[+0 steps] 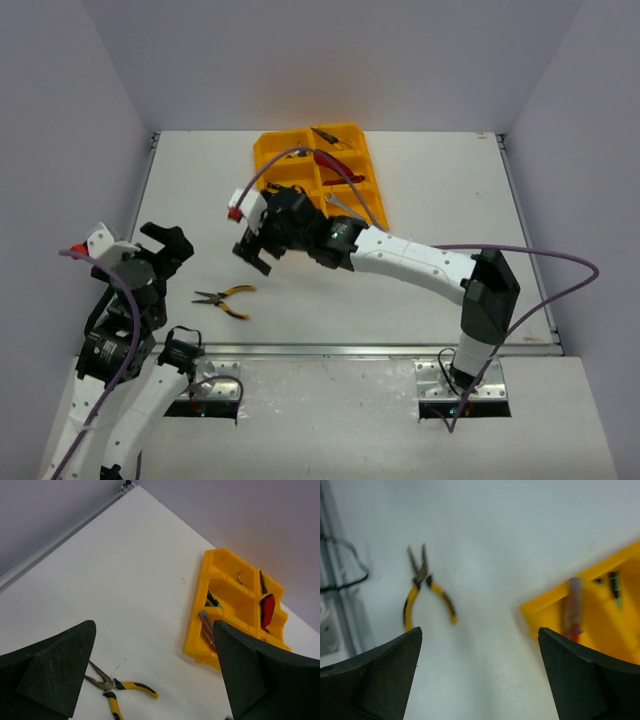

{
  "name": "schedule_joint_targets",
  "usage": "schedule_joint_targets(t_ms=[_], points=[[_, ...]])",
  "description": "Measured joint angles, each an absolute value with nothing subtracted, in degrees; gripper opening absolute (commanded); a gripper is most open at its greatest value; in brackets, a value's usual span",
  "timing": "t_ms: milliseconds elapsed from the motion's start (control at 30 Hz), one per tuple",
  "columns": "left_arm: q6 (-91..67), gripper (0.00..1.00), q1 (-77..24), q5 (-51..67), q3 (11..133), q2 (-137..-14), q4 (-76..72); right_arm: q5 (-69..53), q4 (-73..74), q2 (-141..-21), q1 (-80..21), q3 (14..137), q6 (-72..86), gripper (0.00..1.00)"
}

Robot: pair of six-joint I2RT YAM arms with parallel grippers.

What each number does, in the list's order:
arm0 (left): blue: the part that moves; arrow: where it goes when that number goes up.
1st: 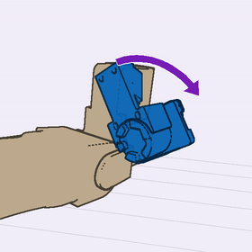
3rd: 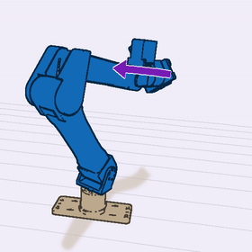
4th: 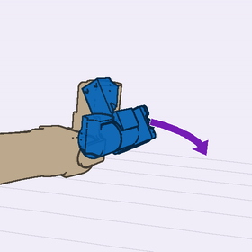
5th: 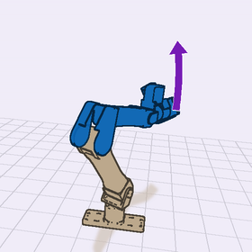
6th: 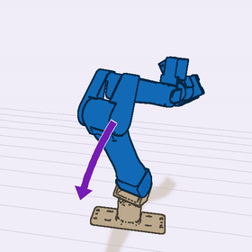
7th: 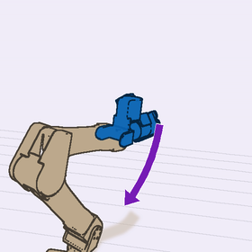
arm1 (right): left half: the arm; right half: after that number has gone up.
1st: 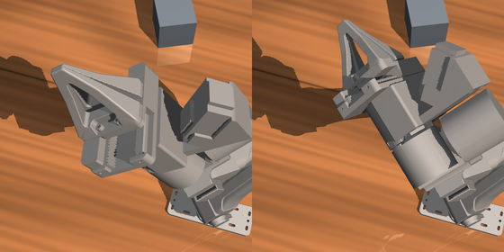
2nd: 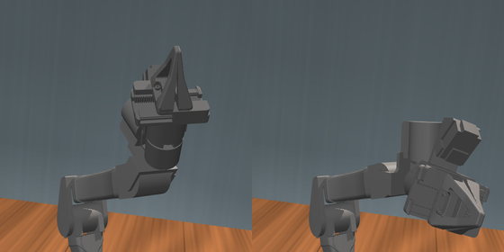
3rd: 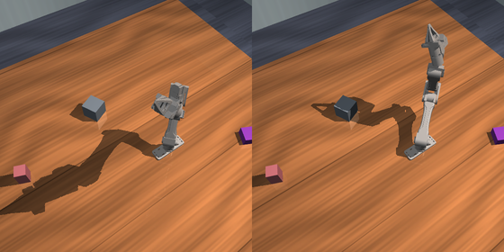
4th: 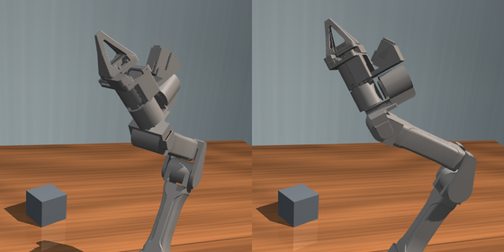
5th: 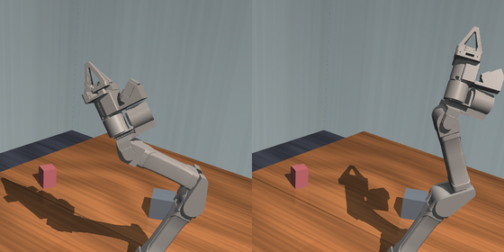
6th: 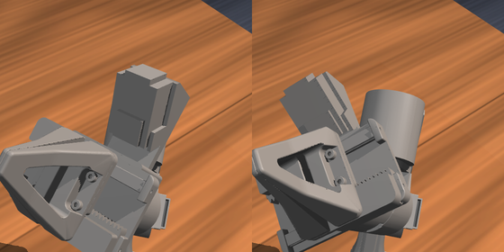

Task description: Sort the tools into containers

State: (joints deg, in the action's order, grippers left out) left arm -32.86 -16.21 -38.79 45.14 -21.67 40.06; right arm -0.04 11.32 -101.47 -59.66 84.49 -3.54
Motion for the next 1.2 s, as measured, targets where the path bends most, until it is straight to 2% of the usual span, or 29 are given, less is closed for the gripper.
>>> schedule_joint_targets(t_ms=[200,533,667,833,933,1067,1200], points=[[-33.7,1.00,-16.2,-41.1,45.3,-14.8,40.1,-1.3,17.7,-109.4,-65.8,80.1,0.0,0.72],[-33.9,1.00,-16.2,-41.8,45.3,-12.6,40.1,5.4,19.0,-124.6,-73.5,91.2,6.3,0.65],[-33.9,1.00,-16.2,-41.8,45.3,-13.1,40.1,5.4,19.0,-128.6,-73.2,93.0,8.4,0.56],[-33.6,1.00,-16.2,-41.2,45.3,-13.1,39.9,5.9,18.0,-131.6,-72.8,96.6,9.5,0.35],[-33.1,1.00,-16.2,-40.4,45.3,-13.1,39.5,5.5,17.8,-133.8,-72.6,99.8,9.9,0.37],[-32.7,1.00,-16.2,-39.4,45.3,-13.1,39.0,5.2,17.4,-134.7,-72.6,101.0,10.0,0.46],[-32.1,1.00,-16.2,-38.7,45.3,-13.1,38.6,4.4,17.5,-135.6,-72.5,102.3,10.1,0.38]])
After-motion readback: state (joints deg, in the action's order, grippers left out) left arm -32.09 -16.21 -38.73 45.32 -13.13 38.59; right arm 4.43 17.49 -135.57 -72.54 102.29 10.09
